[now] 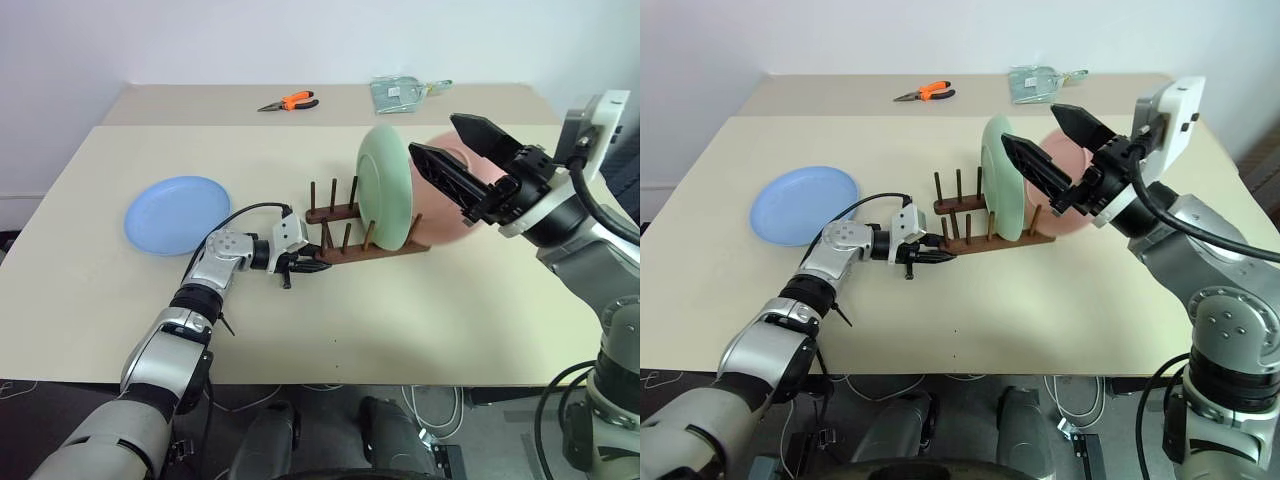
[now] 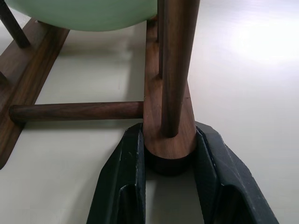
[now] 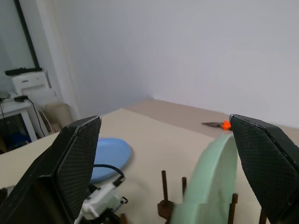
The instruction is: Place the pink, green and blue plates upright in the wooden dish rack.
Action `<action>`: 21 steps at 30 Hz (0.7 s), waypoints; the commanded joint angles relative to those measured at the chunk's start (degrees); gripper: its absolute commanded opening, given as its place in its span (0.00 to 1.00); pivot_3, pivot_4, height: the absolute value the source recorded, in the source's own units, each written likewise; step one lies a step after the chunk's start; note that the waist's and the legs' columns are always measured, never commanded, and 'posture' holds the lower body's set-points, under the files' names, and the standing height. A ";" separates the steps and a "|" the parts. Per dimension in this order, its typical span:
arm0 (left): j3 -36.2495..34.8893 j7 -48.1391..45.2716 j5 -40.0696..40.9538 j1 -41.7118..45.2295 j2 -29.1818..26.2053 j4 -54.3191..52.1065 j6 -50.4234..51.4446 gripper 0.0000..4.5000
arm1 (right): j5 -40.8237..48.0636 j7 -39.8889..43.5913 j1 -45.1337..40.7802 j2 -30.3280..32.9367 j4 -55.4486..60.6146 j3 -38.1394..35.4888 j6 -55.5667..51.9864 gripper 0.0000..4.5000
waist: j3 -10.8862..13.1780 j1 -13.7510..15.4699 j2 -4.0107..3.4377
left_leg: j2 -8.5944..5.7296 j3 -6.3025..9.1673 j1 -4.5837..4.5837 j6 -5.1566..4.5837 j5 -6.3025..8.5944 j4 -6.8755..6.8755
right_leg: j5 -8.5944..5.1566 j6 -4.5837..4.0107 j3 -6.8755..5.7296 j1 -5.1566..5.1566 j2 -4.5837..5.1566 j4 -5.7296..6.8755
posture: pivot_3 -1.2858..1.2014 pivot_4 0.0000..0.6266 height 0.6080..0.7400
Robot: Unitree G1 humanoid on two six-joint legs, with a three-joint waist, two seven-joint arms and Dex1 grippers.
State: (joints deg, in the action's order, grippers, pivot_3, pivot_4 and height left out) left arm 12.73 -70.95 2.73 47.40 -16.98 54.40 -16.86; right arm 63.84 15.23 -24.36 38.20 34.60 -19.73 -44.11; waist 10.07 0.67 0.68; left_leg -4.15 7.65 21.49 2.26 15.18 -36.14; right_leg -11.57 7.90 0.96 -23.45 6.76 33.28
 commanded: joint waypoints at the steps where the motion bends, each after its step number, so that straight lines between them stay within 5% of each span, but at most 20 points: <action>1: 0.30 -3.28 -1.16 1.27 -0.95 1.65 -3.99 0.17 | 0.72 0.87 1.28 1.96 1.29 -2.67 0.91 1.00 | 0.01 0.02 0.01 | 0.00 0.00 0.00 0.00 0.00 0.00 | 0.00 0.00 0.00 0.00 0.00 0.00 | 0.52 0.24 1.00; 5: -0.20 -1.97 -2.85 3.17 -1.98 5.19 -3.72 0.17 | 0.36 1.38 1.74 2.43 0.86 -2.37 1.25 1.00 | 0.01 -0.12 0.02 | 0.02 -0.01 -0.02 0.00 0.00 -0.01 | -0.06 0.09 0.00 0.00 -0.02 0.02 | 0.52 0.24 1.00; 12: -5.69 5.88 -0.08 2.69 -5.74 1.99 3.77 0.95 | 0.41 3.73 -0.29 2.82 1.17 2.09 0.02 1.00 | 0.01 -0.80 0.02 | 0.05 0.00 -0.07 0.00 0.00 0.01 | -0.12 0.20 -0.01 -0.01 -0.05 0.08 | 0.52 0.24 1.00; 21: -26.33 36.09 9.53 -10.49 -10.28 -33.18 32.97 0.99 | -20.13 10.57 -6.75 4.12 2.66 22.25 3.80 1.00 | 0.14 -1.33 0.17 | 0.06 0.14 -0.01 0.02 -0.01 0.04 | -0.11 0.19 0.01 -0.15 -0.06 0.18 | 0.52 0.24 1.00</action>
State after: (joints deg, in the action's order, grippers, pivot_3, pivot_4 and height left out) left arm -10.00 -40.34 10.44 38.15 -26.78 27.22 10.49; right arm 46.79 24.31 -29.76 42.62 35.72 0.90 -42.70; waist 10.21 -0.65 0.85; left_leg -4.13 7.78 21.48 2.29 15.17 -36.12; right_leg -11.66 8.06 0.96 -23.56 6.72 33.45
